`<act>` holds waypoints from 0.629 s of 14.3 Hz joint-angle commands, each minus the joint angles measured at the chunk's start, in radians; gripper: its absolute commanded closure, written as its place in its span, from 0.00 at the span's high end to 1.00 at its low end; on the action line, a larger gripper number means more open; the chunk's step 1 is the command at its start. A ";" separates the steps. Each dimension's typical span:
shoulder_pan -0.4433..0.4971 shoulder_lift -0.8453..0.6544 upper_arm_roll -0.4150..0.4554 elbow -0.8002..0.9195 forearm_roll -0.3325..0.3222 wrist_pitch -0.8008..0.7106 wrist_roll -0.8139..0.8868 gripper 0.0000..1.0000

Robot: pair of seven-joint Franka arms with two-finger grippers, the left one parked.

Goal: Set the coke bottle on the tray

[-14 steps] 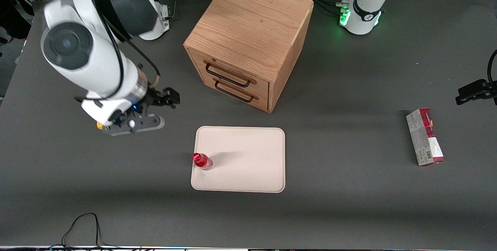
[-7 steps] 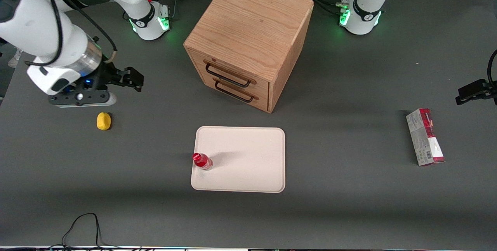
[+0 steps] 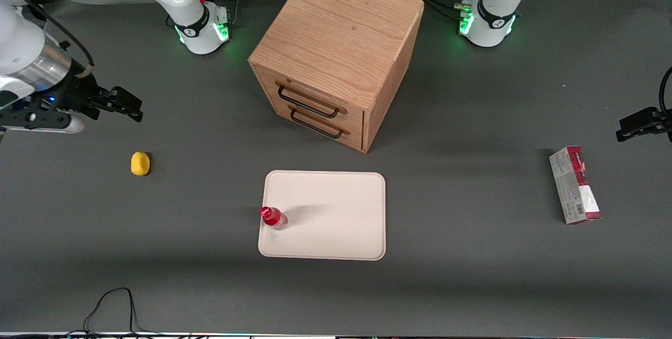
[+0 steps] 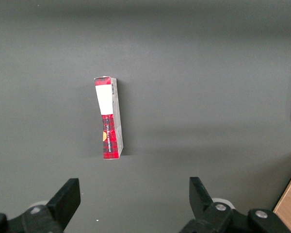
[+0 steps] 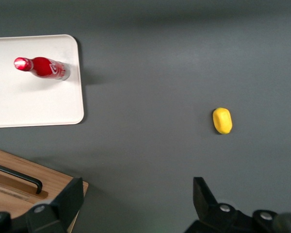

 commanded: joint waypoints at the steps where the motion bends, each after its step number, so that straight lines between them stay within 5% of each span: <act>1: -0.097 -0.033 0.080 -0.035 0.002 0.023 -0.042 1.00; 9: -0.096 -0.022 -0.024 -0.026 0.000 0.021 -0.248 1.00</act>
